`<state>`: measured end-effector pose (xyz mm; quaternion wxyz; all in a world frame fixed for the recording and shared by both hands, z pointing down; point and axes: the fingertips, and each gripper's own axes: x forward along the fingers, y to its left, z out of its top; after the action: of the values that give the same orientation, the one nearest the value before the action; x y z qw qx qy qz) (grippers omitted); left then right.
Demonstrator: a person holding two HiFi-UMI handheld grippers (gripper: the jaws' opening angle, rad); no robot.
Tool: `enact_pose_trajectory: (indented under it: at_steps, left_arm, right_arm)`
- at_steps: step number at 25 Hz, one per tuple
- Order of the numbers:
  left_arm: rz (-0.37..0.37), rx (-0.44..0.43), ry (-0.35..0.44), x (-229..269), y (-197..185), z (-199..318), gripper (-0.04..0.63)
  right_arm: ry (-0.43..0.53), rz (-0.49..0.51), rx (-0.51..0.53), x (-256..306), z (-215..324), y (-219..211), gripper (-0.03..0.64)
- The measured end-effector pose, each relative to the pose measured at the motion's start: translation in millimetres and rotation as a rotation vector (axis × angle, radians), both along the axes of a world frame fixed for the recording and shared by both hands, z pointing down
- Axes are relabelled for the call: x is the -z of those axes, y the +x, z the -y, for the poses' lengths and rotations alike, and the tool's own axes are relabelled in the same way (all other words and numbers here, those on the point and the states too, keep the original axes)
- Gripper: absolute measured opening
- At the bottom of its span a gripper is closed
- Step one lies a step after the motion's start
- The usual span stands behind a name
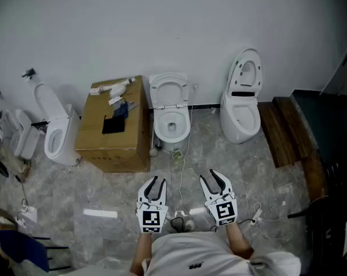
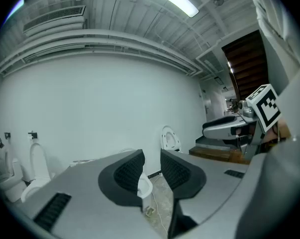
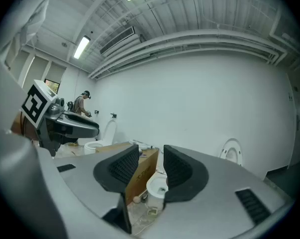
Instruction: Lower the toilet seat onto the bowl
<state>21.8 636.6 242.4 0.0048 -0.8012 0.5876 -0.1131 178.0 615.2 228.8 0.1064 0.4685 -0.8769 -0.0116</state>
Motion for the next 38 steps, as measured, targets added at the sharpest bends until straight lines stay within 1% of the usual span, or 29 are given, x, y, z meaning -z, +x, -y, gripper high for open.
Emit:
enact_pose_trajectory:
  at_steps: [3, 6, 13, 19, 23, 29, 38]
  left_arm:
    - [-0.010, 0.020, -0.007, -4, 22, 3, 0.124]
    - [-0.005, 0.019, -0.012, -5, 38, 6, 0.133]
    - [0.013, 0.023, -0.024, -12, 48, 29, 0.135]
    - [0.015, 0.021, -0.029, -17, 30, 60, 0.135]
    - [0.013, 0.016, -0.031, -18, 14, 84, 0.135]
    - [0.019, -0.010, -0.025, -15, -10, 127, 0.135]
    - [0.013, -0.049, -0.024, -18, -47, 192, 0.135]
  right_arm:
    - [0.010, -0.012, 0.023, -10, 7, 21, 0.153]
    - [-0.013, 0.021, 0.033, -11, 11, 32, 0.155]
    - [-0.012, 0.023, 0.065, -16, 36, 30, 0.155]
    - [-0.032, -0.011, 0.067, -20, 66, 14, 0.155]
    - [-0.023, -0.017, 0.053, -18, 93, 1, 0.155]
    - [-0.027, -0.031, 0.032, -26, 134, -23, 0.155]
    - [-0.039, -0.033, -0.010, -25, 192, -63, 0.155]
